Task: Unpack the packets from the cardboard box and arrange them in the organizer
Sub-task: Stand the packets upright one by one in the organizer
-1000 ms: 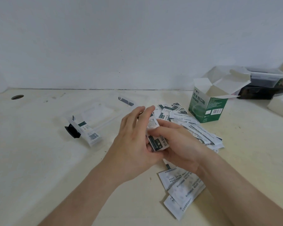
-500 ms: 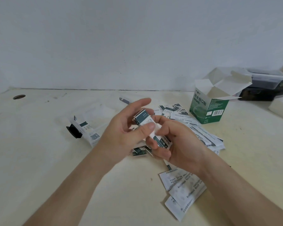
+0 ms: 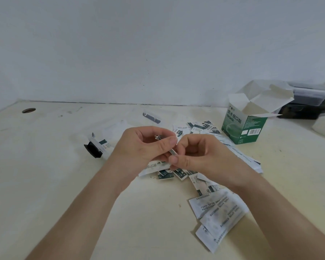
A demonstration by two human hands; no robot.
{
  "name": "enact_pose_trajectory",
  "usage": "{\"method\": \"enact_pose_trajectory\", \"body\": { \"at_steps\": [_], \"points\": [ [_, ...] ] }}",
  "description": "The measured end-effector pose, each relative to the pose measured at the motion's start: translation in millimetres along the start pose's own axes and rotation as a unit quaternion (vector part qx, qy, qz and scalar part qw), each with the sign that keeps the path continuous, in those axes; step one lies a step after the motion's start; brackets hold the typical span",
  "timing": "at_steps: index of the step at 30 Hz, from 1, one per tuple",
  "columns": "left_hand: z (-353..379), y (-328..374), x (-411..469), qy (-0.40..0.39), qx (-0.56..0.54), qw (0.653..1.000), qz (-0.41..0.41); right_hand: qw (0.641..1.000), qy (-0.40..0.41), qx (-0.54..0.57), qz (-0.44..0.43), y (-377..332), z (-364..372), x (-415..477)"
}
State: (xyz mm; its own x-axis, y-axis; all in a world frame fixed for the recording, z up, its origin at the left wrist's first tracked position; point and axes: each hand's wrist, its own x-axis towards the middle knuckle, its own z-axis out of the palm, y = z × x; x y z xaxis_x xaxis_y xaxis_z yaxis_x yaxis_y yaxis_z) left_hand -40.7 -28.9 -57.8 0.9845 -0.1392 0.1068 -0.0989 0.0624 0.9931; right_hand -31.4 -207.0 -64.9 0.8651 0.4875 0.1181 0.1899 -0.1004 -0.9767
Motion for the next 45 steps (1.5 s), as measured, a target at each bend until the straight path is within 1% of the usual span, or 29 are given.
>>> {"method": "enact_pose_trajectory", "body": {
  "at_steps": [2, 5, 10, 14, 17, 20, 21, 22, 23, 24, 25, 26, 27, 29, 30, 33, 35, 37, 39, 42, 45],
  "points": [
    [1, 0, 0, 0.017, 0.010, 1.000, 0.012, 1.000, 0.001, -0.026, 0.001, -5, -1, 0],
    [-5, 6, 0, 0.051, -0.017, 0.998, 0.036, 0.998, 0.002, -0.059, 0.003, -15, -1, 3],
    [-18, 29, 2, 0.064, -0.015, 0.996, 0.061, 0.992, -0.030, -0.122, 0.003, -37, 6, 18],
    [-52, 54, 9, 0.101, -0.007, 0.992, 0.080, 0.991, -0.036, -0.125, -0.017, -62, 19, 48],
    [-74, 61, 16, 0.120, -0.028, 0.990, 0.073, 0.991, -0.053, -0.122, -0.020, -73, 30, 74],
    [-90, 60, 21, 0.139, -0.061, 0.986, 0.068, 0.989, -0.067, -0.129, 0.001, -79, 40, 97],
    [-97, 57, 23, 0.151, -0.053, 0.985, 0.067, 0.987, -0.062, -0.147, 0.007, -79, 43, 106],
    [-104, 53, 24, 0.173, -0.010, 0.983, 0.068, 0.982, -0.053, -0.182, 0.013, -78, 44, 115],
    [-110, 47, 24, 0.205, 0.076, 0.973, 0.074, 0.972, -0.044, -0.232, 0.016, -75, 44, 124],
    [-117, 41, 23, 0.235, 0.185, 0.950, 0.085, 0.956, -0.042, -0.289, 0.022, -73, 45, 134],
    [-121, 36, 18, 0.243, 0.286, 0.922, 0.095, 0.938, -0.045, -0.340, 0.036, -69, 46, 141],
    [-126, 32, 11, 0.230, 0.362, 0.898, 0.103, 0.921, -0.058, -0.383, 0.053, -67, 48, 149],
    [-131, 26, 5, 0.198, 0.417, 0.880, 0.115, 0.905, -0.074, -0.413, 0.070, -64, 51, 155],
    [-138, 15, -3, 0.139, 0.497, 0.847, 0.127, 0.877, -0.101, -0.460, 0.097, -56, 62, 166],
    [-140, 12, -6, 0.127, 0.527, 0.832, 0.120, 0.864, -0.108, -0.479, 0.107, -51, 67, 170],
    [-139, 6, -6, 0.124, 0.589, 0.795, 0.076, 0.840, -0.124, -0.509, 0.142, -35, 78, 183],
    [-136, 2, -5, 0.123, 0.610, 0.782, 0.046, 0.824, -0.135, -0.527, 0.161, -29, 81, 185],
    [-139, -1, -4, 0.119, 0.609, 0.785, 0.006, 0.808, -0.149, -0.543, 0.173, -25, 85, 185],
    [-142, -5, -4, 0.119, 0.595, 0.794, -0.024, 0.803, -0.158, -0.545, 0.182, -22, 88, 185],
    [-144, -10, -4, 0.121, 0.596, 0.793, -0.022, 0.809, -0.158, -0.531, 0.195, -21, 91, 185],
    [-144, -13, -3, 0.112, 0.598, 0.793, -0.016, 0.841, -0.145, -0.481, 0.201, -21, 92, 186]
  ]
}}
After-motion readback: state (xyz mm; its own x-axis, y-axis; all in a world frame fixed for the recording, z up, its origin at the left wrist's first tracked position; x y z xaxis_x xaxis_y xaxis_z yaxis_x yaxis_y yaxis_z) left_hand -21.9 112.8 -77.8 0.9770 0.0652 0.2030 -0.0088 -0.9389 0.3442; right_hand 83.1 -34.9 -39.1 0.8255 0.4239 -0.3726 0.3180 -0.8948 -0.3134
